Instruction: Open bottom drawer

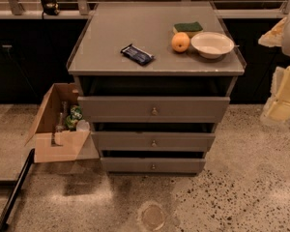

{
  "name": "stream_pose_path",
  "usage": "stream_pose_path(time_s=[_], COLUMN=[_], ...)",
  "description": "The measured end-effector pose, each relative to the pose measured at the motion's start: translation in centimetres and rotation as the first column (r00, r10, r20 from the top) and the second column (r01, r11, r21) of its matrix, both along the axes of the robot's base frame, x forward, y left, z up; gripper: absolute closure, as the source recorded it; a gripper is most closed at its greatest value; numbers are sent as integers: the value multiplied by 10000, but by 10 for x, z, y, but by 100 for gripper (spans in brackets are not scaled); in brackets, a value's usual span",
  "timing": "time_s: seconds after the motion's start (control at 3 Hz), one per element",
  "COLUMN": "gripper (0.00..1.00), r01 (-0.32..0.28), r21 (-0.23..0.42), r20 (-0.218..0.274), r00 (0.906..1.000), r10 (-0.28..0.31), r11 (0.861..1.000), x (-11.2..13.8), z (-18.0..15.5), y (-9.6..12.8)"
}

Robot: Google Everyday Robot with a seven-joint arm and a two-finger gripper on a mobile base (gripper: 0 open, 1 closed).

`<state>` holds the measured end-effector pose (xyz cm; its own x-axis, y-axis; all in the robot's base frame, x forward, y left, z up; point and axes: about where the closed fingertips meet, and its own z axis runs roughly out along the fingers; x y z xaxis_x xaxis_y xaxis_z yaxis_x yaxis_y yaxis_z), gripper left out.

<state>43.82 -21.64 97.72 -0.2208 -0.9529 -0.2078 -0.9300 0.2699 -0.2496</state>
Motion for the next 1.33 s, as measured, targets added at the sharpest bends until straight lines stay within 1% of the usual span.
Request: stream_pose_path(time_s=[0.33,0.67,1.0,1.33], gripper=[0,0,0,0], r01=[0,85,97,175], r21=[1,729,2064,3643], r20=[0,277,517,853], r00=[10000,9996,9984,9950], r10=[0,-105,-208,-521], r11=[10000,9973,9784,9311], x=[0,-4,-10,-18], z=[0,1,-26,-69], y=[0,2,-3,-12])
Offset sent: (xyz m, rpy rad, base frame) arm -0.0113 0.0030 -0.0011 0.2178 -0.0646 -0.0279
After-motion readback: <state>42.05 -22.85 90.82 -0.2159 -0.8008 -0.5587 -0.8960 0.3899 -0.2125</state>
